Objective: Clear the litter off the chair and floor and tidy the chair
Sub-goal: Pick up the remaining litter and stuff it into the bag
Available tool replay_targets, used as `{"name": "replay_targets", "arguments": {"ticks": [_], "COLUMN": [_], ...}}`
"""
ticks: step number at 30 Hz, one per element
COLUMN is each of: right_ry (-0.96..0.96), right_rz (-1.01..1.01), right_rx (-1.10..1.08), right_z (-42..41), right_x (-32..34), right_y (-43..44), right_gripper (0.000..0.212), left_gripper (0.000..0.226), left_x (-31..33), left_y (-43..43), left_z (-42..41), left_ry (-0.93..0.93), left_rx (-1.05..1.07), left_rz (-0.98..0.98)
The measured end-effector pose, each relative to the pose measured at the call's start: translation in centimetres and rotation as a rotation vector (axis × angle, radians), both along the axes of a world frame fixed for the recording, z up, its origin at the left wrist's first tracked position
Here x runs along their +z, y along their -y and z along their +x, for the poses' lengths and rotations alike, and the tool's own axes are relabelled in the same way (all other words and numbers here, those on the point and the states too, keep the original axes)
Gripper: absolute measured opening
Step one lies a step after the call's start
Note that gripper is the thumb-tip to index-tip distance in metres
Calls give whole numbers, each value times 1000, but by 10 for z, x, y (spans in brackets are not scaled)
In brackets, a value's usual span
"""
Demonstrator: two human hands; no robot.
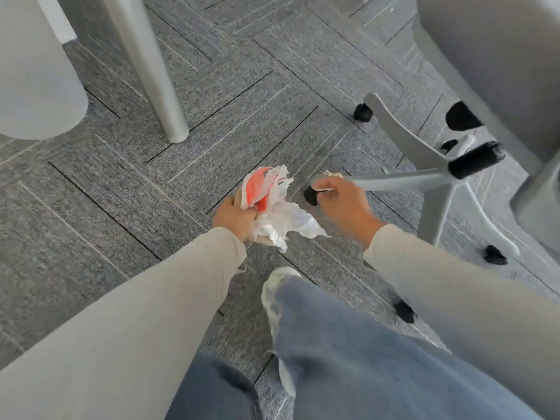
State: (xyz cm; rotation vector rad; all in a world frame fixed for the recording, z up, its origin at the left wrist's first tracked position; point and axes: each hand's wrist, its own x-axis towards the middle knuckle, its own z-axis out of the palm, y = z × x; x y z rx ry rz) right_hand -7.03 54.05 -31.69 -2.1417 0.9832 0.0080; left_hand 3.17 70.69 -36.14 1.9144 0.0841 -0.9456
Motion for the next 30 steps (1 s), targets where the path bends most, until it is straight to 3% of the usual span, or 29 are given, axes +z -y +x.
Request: {"name": "replay_targets", "arguments": {"ticks": [4, 9, 13, 16, 22, 26, 30], "right_ry": [-330, -627, -531, -485, -473, -564, -693], "right_rz": [-275, -418, -628, -801, -743, -709, -667], "right_rx": [179, 456, 452, 573, 658, 648, 605], "right_z": [20, 35, 30, 22, -17, -42, -75], "right_x": [-44, -78, -89, -94, -95, -87, -76], "right_y": [67, 107, 105, 112, 127, 142, 158], "right_gripper": [52, 49, 39, 40, 40, 38, 37], "left_gripper": [35, 29, 28, 14, 19, 11, 22], "left_x": [-16, -46, -60, -64, -67, -73, -76], "left_y": [13, 19, 29, 44, 72, 87, 102], "left_z": [12, 10, 9, 13, 14, 7, -3], "left_ry": [-21, -57, -125, -149, -129, -125, -135], "left_rx": [-12, -9, 13, 41, 54, 20, -1], "left_rz": [-27, 4, 18, -27, -18, -14, -29]}}
